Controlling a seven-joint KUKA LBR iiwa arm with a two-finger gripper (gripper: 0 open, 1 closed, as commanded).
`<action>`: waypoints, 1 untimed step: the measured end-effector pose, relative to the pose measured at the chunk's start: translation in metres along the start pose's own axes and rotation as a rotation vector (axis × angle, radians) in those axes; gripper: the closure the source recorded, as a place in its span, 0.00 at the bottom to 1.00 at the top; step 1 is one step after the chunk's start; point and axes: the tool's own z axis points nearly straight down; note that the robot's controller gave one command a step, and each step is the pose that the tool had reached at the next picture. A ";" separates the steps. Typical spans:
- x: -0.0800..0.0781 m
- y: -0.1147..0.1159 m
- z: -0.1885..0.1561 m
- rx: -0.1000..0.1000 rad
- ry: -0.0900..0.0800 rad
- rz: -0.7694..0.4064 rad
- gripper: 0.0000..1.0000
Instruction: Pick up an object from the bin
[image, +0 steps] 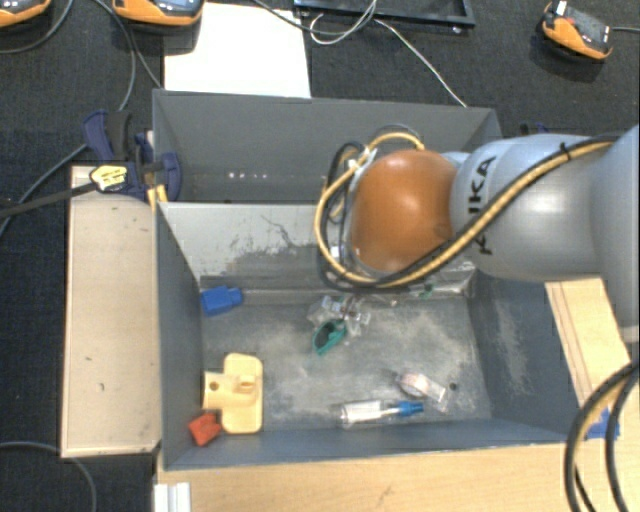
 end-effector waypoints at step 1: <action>-0.001 -0.001 -0.016 0.004 -0.003 0.001 1.00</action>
Offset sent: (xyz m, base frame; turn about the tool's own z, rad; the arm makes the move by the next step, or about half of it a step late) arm 0.0001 0.0000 0.0812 0.0000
